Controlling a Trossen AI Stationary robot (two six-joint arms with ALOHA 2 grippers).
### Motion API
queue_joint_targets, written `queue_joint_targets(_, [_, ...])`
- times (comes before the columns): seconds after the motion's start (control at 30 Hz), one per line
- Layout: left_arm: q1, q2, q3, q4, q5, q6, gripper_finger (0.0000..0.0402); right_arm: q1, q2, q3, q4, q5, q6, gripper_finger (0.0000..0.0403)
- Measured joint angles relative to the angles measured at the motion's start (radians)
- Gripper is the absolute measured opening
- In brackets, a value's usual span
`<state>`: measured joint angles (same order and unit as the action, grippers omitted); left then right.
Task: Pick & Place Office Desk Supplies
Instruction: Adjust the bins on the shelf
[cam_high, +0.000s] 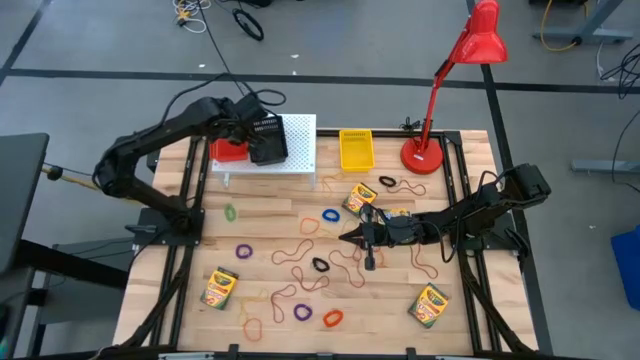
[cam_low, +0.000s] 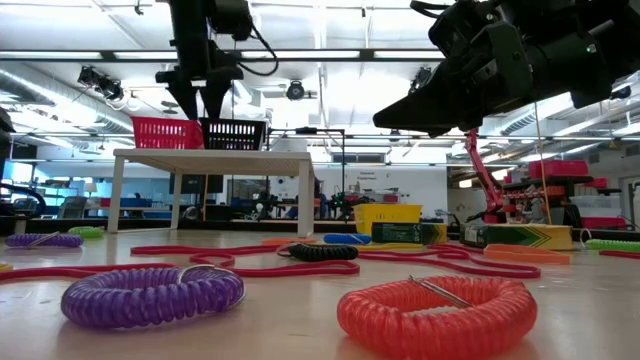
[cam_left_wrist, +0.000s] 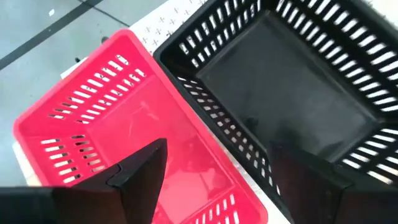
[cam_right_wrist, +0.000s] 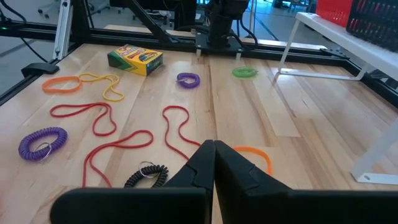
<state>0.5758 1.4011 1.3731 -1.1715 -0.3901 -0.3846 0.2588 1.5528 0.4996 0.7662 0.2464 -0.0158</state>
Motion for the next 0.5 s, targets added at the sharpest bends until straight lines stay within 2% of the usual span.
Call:
queue_joint_targets(0.3, [0.000,0.065,-0.001,0.002,-0.002,0.028,0.0249,0.000,0.000,0.000,0.000,0.001,0.000,0.0011])
queue_joint_targets(0.5, [0.000,0.065,-0.001,-0.007,0.027,0.035,0.0194,0.000,0.000,0.000,0.000,0.001,0.000,0.0011])
